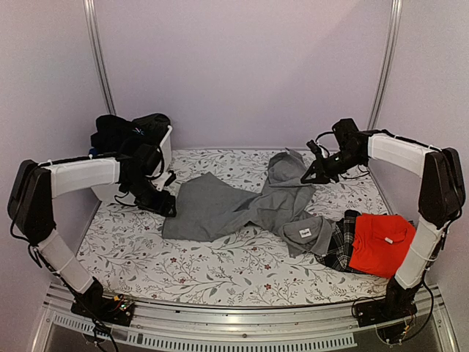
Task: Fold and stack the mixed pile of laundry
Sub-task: Flatten out the crumpled shirt at the center of the board.
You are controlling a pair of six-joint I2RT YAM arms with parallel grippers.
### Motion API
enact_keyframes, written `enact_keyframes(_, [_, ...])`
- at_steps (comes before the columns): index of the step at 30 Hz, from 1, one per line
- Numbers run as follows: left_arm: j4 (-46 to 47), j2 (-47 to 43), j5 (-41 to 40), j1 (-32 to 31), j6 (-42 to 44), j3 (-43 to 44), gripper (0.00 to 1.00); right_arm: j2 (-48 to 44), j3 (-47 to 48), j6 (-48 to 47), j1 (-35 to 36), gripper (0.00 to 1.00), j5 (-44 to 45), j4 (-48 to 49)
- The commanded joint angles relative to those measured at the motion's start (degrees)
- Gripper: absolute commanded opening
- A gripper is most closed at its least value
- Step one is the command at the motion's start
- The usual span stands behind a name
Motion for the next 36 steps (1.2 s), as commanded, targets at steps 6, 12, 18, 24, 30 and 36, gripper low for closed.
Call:
enact_keyframes(6, [-0.64,12.36,4.35,1.93,13.6,11.55,0.59,-2.94,-4.55,-1.35,-0.03,0.0,-2.6,-0.13])
enact_keyframes(12, [-2.6,16.48,6.57,2.57,15.56,14.08,0.53,-3.31,-4.69,-0.76,-0.01,0.0,-2.21,-0.07])
enact_keyframes(18, [-2.16,16.09,7.97,2.5,15.4,11.4,0.51,-3.64,-8.26,-0.14,-0.02,0.0,-3.59,0.82])
enact_keyframes(24, [-1.22,16.05,5.16,1.24,14.63,8.36,0.47,-4.58,-13.75,1.55,0.57,0.0,-4.72,3.1])
enact_keyframes(30, [-1.67,15.72,5.21,0.15,13.13,8.53,0.14,-5.98,-21.66,4.16,4.26,0.0,-4.64,5.17])
enact_keyframes(36, [-1.82,12.7,4.85,0.06,10.87,7.3,0.0,-10.05,-31.57,6.78,3.86,0.0,-1.67,6.08])
